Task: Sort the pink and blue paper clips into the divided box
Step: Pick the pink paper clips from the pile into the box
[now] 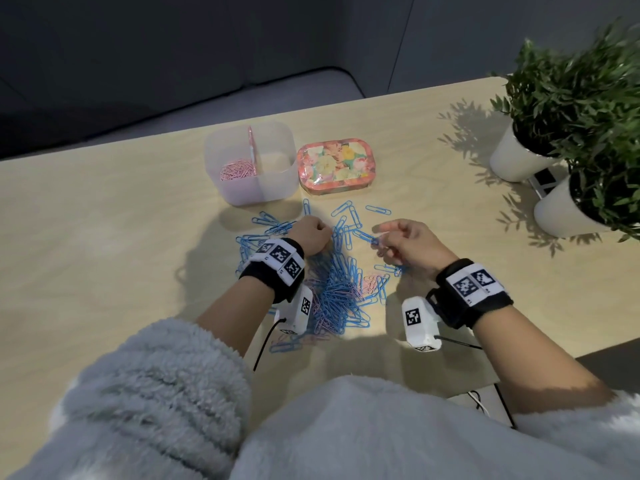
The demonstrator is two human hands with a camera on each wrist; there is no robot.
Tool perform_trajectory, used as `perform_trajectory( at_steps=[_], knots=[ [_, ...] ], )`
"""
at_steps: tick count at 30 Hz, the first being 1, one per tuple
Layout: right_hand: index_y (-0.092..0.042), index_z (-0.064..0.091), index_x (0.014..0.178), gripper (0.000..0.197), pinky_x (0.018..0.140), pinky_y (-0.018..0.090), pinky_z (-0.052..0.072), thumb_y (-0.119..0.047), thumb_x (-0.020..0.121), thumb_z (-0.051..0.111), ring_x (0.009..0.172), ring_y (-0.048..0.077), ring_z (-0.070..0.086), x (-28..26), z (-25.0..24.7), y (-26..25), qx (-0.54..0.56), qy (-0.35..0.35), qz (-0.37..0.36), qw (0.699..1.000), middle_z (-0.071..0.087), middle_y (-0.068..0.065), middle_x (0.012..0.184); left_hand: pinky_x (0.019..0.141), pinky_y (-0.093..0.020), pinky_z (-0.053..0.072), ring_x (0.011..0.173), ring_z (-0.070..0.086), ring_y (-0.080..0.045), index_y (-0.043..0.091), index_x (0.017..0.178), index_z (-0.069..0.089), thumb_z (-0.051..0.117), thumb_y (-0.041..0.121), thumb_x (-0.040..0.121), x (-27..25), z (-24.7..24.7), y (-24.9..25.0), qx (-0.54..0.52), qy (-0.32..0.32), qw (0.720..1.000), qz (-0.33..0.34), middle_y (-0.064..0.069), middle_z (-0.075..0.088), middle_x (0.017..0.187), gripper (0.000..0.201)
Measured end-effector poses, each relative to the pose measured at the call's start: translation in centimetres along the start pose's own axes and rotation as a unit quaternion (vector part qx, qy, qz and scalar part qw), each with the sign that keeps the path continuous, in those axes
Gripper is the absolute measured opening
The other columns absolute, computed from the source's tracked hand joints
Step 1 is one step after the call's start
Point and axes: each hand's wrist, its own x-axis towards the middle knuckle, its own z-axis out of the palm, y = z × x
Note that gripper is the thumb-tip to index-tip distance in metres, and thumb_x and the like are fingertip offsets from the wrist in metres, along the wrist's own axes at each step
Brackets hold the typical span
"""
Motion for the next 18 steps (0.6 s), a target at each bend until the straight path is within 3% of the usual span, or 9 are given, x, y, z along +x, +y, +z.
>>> perform_trajectory(
  at_steps=[2, 5, 7, 8, 9, 11, 14, 18],
  knots=[
    [0.004, 0.058, 0.092, 0.023, 0.04, 0.02, 0.025, 0.008, 0.085, 0.037, 0.039, 0.012, 0.038, 0.2, -0.7, -0.3, 0.069, 0.007, 0.031, 0.997, 0.046, 0.007, 0.058, 0.057, -0.026, 0.037, 0.058, 0.046, -0.022, 0.014, 0.058, 0.042, 0.049, 0.032, 0.091, -0.2, 0.4, 0.3, 0.102, 0.007, 0.995, 0.004, -0.005, 0.048, 0.059, 0.039],
    [-0.008, 0.053, 0.065, 0.021, 0.037, 0.017, 0.02, -0.006, 0.084, 0.042, 0.043, 0.015, 0.032, 0.1, -0.6, -0.3, 0.084, 0.025, 0.067, 0.994, 0.038, 0.005, 0.058, 0.066, -0.03, 0.043, 0.075, 0.056, -0.027, 0.011, 0.071, 0.053, 0.055, 0.034, 0.088, -0.4, 1.0, 0.6, 0.204, 0.029, 0.978, 0.032, -0.01, 0.059, 0.073, 0.029],
    [-0.013, 0.053, 0.054, 0.03, 0.037, 0.017, 0.028, -0.01, 0.084, 0.055, 0.04, 0.012, 0.039, 0.4, -0.4, 0.4, -0.042, 0.05, 0.022, 0.998, 0.047, 0.005, 0.056, 0.074, -0.033, 0.046, 0.089, 0.062, -0.031, 0.005, 0.084, 0.061, 0.056, 0.028, 0.089, -0.7, 0.8, 0.5, 0.215, 0.034, 0.975, 0.044, -0.016, 0.066, 0.09, 0.024],
    [-0.014, 0.056, 0.053, 0.029, 0.044, 0.02, 0.038, -0.01, 0.082, 0.061, 0.044, 0.01, 0.047, 0.4, -0.4, 0.8, -0.136, 0.061, -0.013, 0.989, 0.055, 0.006, 0.059, 0.075, -0.033, 0.045, 0.092, 0.062, -0.032, 0.003, 0.085, 0.063, 0.055, 0.024, 0.089, -0.8, 0.6, 0.3, 0.21, 0.036, 0.976, 0.042, -0.017, 0.066, 0.091, 0.023],
    [-0.016, 0.058, 0.055, 0.025, 0.056, 0.024, 0.044, -0.011, 0.079, 0.066, 0.052, 0.012, 0.053, 0.5, -0.4, 1.2, -0.229, 0.069, -0.038, 0.97, 0.062, 0.007, 0.064, 0.075, -0.033, 0.045, 0.092, 0.063, -0.032, 0.0, 0.086, 0.065, 0.055, 0.021, 0.089, -0.9, 0.2, 0.0, 0.204, 0.038, 0.978, 0.038, -0.018, 0.066, 0.09, 0.023],
    [-0.017, 0.059, 0.066, 0.017, 0.07, 0.029, 0.043, -0.016, 0.073, 0.074, 0.069, 0.02, 0.055, 0.2, -0.4, 1.6, -0.353, 0.083, -0.059, 0.93, 0.063, 0.006, 0.072, 0.072, -0.033, 0.044, 0.085, 0.061, -0.031, 0.001, 0.082, 0.065, 0.053, 0.016, 0.089, -1.1, -0.6, -0.6, 0.195, 0.05, 0.979, 0.028, -0.019, 0.063, 0.086, 0.02],
    [-0.015, 0.061, 0.078, 0.018, 0.069, 0.027, 0.038, -0.018, 0.07, 0.077, 0.075, 0.023, 0.053, 0.1, -0.3, 1.7, -0.406, 0.083, -0.086, 0.906, 0.059, 0.002, 0.075, 0.068, -0.03, 0.037, 0.078, 0.052, -0.025, 0.007, 0.076, 0.054, 0.051, 0.016, 0.09, -1.2, -1.6, -1.4, 0.191, 0.089, 0.977, 0.016, -0.012, 0.056, 0.08, 0.017],
    [-0.018, 0.056, 0.068, 0.02, 0.07, 0.034, 0.045, -0.021, 0.073, 0.075, 0.073, 0.025, 0.057, 0.3, 0.3, 1.6, -0.438, 0.01, -0.11, 0.892, 0.06, 0.004, 0.071, 0.069, -0.029, 0.036, 0.075, 0.049, -0.022, 0.004, 0.081, 0.057, 0.052, 0.023, 0.092, -0.6, -2.3, -1.6, 0.124, 0.113, 0.985, 0.045, -0.009, 0.054, 0.078, 0.022]
  ],
)
